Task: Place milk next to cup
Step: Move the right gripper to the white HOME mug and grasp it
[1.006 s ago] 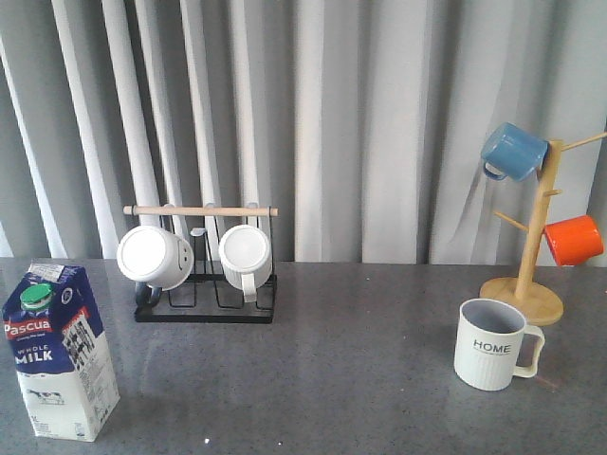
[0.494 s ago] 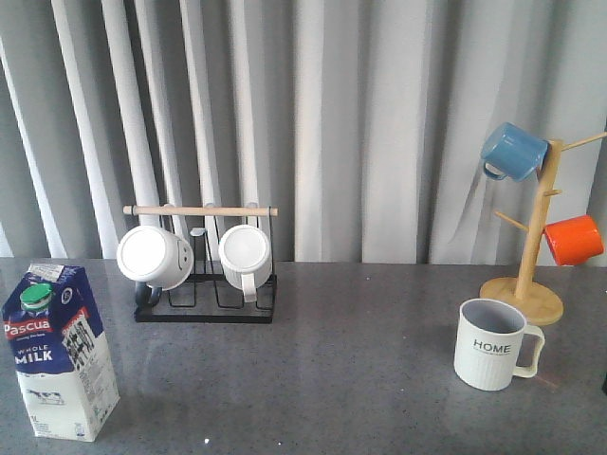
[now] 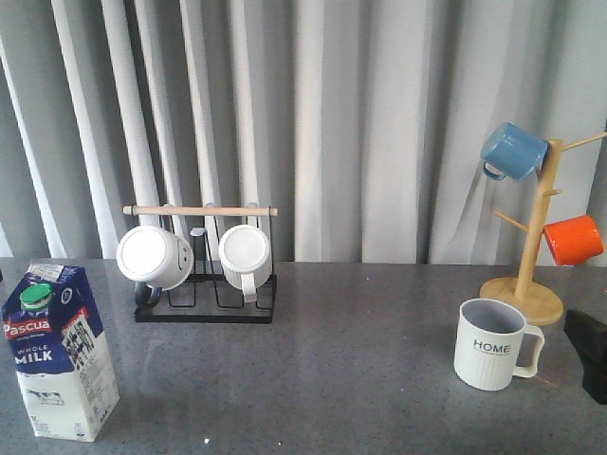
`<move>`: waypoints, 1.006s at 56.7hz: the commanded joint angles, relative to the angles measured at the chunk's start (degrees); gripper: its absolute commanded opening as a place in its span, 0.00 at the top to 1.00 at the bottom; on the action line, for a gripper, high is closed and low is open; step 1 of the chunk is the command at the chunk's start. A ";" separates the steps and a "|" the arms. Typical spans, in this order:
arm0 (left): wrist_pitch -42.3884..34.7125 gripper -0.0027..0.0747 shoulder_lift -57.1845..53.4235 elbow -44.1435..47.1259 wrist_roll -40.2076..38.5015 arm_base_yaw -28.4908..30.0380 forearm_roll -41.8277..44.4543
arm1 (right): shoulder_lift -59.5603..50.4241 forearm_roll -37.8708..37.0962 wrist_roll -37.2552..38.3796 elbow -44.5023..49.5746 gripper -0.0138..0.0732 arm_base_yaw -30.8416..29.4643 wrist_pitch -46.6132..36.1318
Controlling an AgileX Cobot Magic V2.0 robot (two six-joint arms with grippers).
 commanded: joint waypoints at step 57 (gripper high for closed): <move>-4.01 0.25 1.03 -1.67 -0.01 -0.40 -0.26 | 35.27 3.10 -6.20 5.18 0.13 -5.06 -51.29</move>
